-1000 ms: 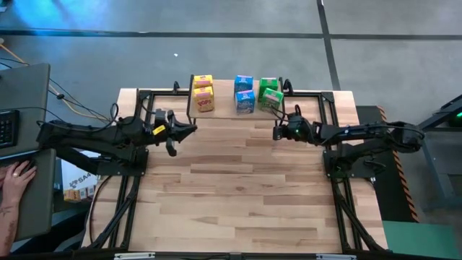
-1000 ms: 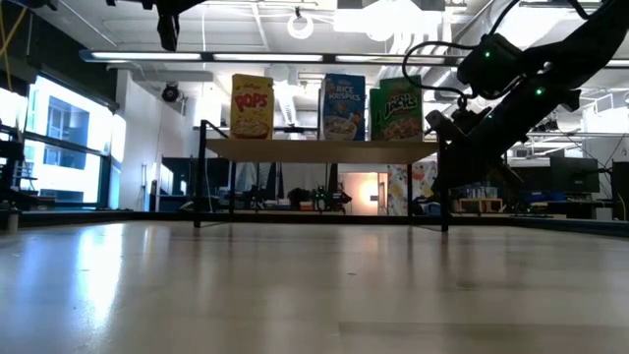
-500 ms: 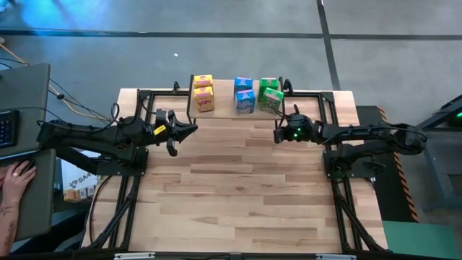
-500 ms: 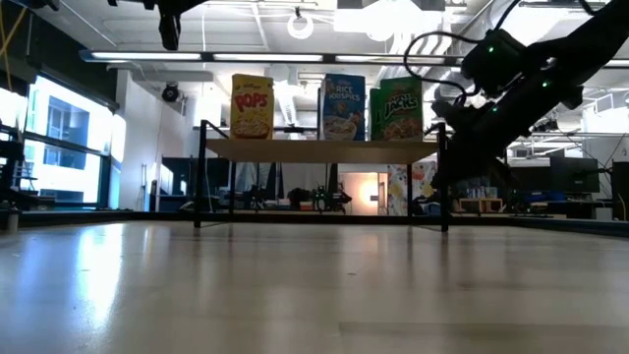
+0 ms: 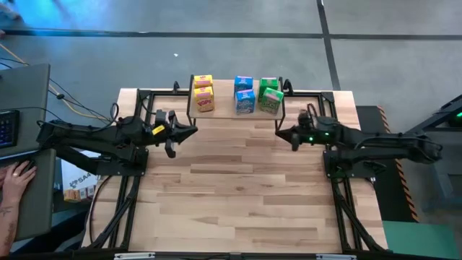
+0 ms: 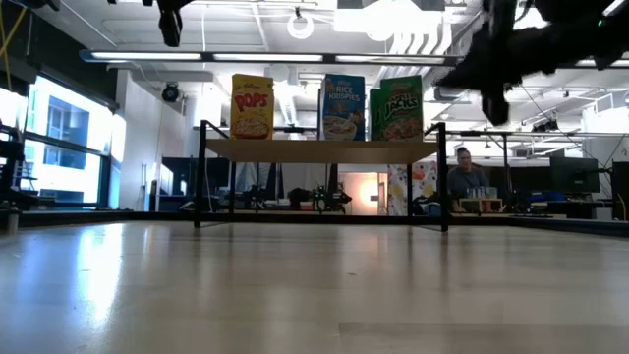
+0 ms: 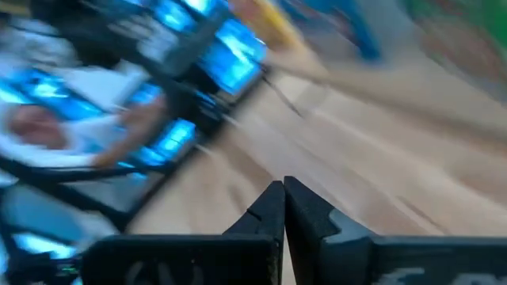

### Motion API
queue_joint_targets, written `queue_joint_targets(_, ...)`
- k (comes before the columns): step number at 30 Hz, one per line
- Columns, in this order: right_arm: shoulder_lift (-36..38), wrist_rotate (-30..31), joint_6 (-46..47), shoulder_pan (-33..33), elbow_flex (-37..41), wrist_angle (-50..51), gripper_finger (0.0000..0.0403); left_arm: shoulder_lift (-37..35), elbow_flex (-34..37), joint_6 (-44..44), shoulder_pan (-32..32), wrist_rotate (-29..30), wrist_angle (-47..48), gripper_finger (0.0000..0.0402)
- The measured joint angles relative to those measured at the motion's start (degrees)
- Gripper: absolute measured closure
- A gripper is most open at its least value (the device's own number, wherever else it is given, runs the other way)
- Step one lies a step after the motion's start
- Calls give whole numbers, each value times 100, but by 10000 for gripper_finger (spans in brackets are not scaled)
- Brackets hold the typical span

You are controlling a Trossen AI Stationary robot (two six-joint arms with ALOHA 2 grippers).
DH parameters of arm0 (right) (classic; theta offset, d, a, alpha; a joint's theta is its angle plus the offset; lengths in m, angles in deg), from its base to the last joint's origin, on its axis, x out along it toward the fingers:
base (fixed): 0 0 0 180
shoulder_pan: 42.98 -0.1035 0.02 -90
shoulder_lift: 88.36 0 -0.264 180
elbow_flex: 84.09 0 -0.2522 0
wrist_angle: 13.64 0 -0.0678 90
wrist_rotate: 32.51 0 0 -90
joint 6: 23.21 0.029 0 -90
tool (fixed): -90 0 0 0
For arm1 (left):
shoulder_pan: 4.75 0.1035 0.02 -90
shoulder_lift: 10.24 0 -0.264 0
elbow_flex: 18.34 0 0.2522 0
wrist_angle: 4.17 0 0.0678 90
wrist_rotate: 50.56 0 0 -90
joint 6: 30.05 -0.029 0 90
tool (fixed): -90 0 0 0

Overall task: Stack cereal on shelf
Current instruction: Return to Home Position

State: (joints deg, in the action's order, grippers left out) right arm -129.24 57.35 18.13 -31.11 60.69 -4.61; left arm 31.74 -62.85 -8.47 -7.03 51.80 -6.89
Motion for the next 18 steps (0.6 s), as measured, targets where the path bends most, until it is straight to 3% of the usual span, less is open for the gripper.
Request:
queue_joint_targets(5,163,-9,-748,-413,-123,-1067,403,-149,0,-93,-2,-291,-6,402)
queue_joint_targets(12,-12,-15,-2616,-733,-895,-568,403,-380,0,-191,-2,-480,31,401)
queue_joint_targets(18,-74,-35,-2807,-746,-1191,-182,403,-574,1,-350,53,-479,316,401)
